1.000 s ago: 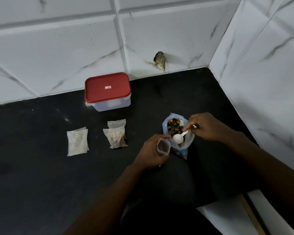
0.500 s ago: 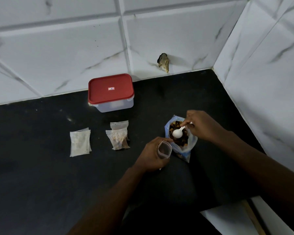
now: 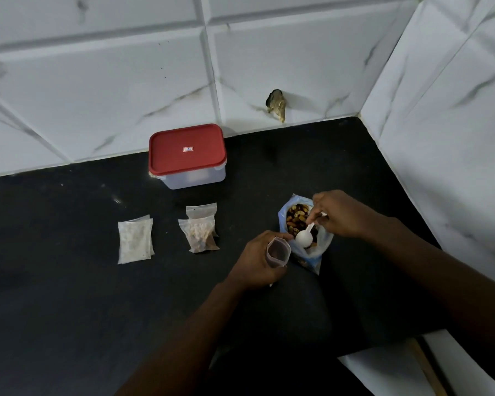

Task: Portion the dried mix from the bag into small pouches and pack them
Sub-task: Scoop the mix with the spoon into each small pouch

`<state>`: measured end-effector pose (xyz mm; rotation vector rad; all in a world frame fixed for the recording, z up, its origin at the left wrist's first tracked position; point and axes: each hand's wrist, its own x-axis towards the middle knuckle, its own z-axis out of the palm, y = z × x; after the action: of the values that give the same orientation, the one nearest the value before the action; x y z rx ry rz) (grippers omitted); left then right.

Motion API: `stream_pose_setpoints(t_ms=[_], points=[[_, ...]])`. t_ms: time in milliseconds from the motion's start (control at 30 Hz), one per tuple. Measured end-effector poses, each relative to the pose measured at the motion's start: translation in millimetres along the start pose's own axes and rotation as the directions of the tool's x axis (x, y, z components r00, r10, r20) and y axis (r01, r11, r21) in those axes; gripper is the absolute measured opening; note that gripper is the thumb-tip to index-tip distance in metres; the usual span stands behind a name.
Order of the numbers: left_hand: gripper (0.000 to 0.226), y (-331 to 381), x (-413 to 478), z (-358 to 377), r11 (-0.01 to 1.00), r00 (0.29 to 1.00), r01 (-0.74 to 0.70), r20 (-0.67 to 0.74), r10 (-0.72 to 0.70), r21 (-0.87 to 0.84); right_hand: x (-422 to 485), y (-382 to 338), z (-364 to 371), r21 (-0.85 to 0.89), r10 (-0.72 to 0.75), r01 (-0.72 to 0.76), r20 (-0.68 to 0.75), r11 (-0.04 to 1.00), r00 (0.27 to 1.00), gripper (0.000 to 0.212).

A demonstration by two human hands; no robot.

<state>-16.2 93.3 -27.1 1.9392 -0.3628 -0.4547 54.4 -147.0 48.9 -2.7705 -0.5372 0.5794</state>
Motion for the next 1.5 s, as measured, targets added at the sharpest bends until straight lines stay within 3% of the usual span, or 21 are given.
stream_pose_setpoints(t_ms=[200, 300, 400, 633, 800, 867, 1033, 1267, 1500], points=[[0.061, 0.1, -1.4, -2.3, 1.000, 1.000, 0.000, 0.000, 0.000, 0.007, 1.9, 3.6, 5.5, 0.020, 0.034, -0.032, -0.152, 0.999, 0.988, 0.019], [0.063, -0.7, -2.1, -2.1, 1.000, 1.000, 0.003, -0.004, -0.003, 0.009, -4.1, 13.0, -3.0, 0.087, -0.024, 0.049, -0.268, 0.995, 0.963, 0.019], [0.063, -1.2, -1.8, -1.4, 1.000, 1.000, 0.001, -0.001, -0.001, 0.000, -10.0, 20.1, -10.9, 0.122, -0.049, 0.083, -0.259, 0.989, 0.965, 0.024], [0.063, 0.4, -0.5, -1.6, 1.000, 1.000, 0.004, 0.009, -0.004, 0.008, -11.5, 8.6, 3.5, 0.099, -0.067, 0.075, -0.079, 0.992, 0.995, 0.021], [0.063, 1.2, -1.3, -2.0, 1.000, 1.000, -0.011, 0.011, 0.010, 0.010, -4.5, 5.2, 17.6, 0.046, 0.021, -0.014, -0.165, 0.999, 0.986, 0.015], [0.063, 1.5, -2.3, -3.0, 1.000, 1.000, -0.007, 0.004, 0.007, 0.005, -8.9, 11.4, 19.3, 0.075, -0.009, 0.026, -0.213, 0.997, 0.977, 0.018], [0.062, -2.8, -5.1, -3.8, 0.999, 0.998, -0.002, -0.065, -0.001, -0.041, -27.7, 25.6, 13.2, 0.272, 0.038, 0.057, -0.331, 0.961, 0.943, 0.021], [0.060, -4.7, 1.1, -7.4, 0.997, 0.982, 0.055, -0.178, -0.064, -0.053, -36.1, 18.7, 19.1, 0.455, 0.164, -0.021, -0.277, 0.890, 0.947, 0.010], [0.060, -3.1, 9.0, -4.5, 0.995, 0.974, 0.098, -0.204, -0.103, -0.035, -32.1, 10.8, 37.7, 0.336, 0.187, -0.012, -0.494, 0.942, 0.849, 0.018]])
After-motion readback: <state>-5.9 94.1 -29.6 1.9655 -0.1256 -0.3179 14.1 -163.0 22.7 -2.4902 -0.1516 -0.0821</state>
